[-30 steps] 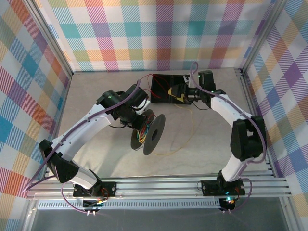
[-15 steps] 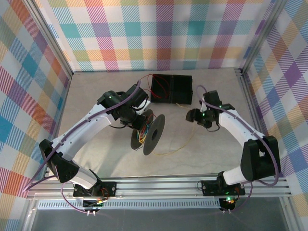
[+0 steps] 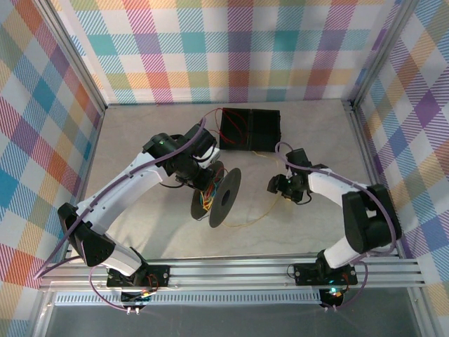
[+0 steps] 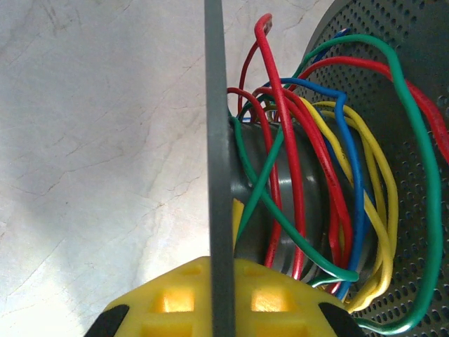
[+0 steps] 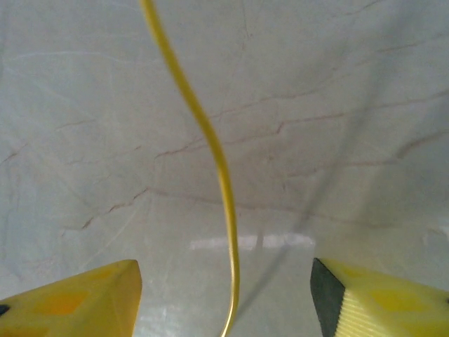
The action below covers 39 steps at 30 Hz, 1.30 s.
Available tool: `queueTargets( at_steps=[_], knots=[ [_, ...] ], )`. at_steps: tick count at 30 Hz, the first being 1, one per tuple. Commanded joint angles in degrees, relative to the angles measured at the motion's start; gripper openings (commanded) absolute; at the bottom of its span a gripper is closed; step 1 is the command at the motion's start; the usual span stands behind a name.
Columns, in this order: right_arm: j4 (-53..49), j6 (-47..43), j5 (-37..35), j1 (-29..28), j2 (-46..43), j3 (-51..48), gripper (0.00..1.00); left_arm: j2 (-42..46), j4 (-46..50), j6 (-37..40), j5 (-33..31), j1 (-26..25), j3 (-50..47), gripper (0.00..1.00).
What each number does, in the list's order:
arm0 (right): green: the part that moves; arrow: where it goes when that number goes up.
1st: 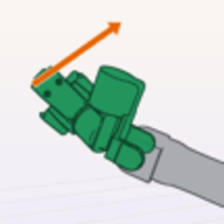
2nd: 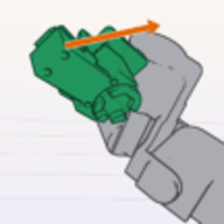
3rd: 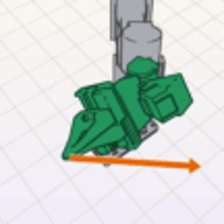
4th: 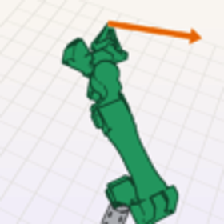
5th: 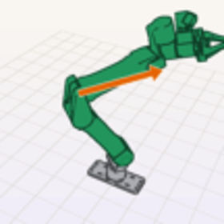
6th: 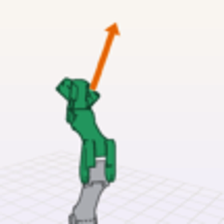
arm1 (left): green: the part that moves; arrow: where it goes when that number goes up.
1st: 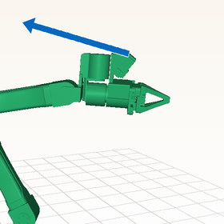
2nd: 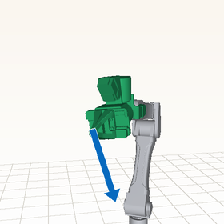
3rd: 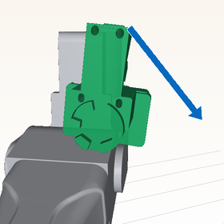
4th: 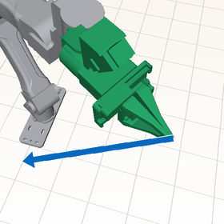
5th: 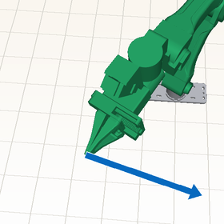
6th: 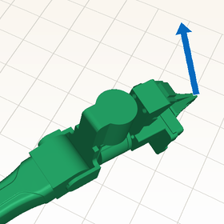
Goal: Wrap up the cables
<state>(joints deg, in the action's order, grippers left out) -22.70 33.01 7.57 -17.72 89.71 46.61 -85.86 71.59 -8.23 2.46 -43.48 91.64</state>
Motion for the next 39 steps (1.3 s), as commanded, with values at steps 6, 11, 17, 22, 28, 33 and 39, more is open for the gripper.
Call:
queueTargets(
  at_steps=[6,11,17,22,28,33,39],
  knots=[
    [4.28,3.27,-0.19,-0.45,8.57,3.85,0.41,1.63,-1.98,0.06,0.91,-0.63,-0.24,0.00],
    [5.83,3.60,0.61,-0.42,8.96,4.49,0.06,1.82,-2.02,0.06,1.65,-0.63,0.12,0.00],
    [4.59,0.51,-3.74,0.10,6.73,9.43,0.00,2.84,-2.33,-0.03,3.55,-0.61,0.47,0.00],
    [14.22,-2.82,-1.37,3.43,1.71,8.23,0.00,4.36,-2.59,-0.12,5.84,-0.61,0.39,0.00],
    [16.26,-4.02,-0.97,6.92,3.71,18.87,0.00,4.53,-3.13,0.06,7.15,-1.91,0.06,0.00],
    [15.99,-3.01,2.80,8.14,7.82,30.56,0.00,4.13,-4.21,-0.02,6.64,-3.20,-1.57,0.00],
    [19.78,4.39,12.90,8.13,8.84,39.37,0.00,1.73,-4.71,-0.71,3.59,-4.05,-3.33,0.00]
  ],
)
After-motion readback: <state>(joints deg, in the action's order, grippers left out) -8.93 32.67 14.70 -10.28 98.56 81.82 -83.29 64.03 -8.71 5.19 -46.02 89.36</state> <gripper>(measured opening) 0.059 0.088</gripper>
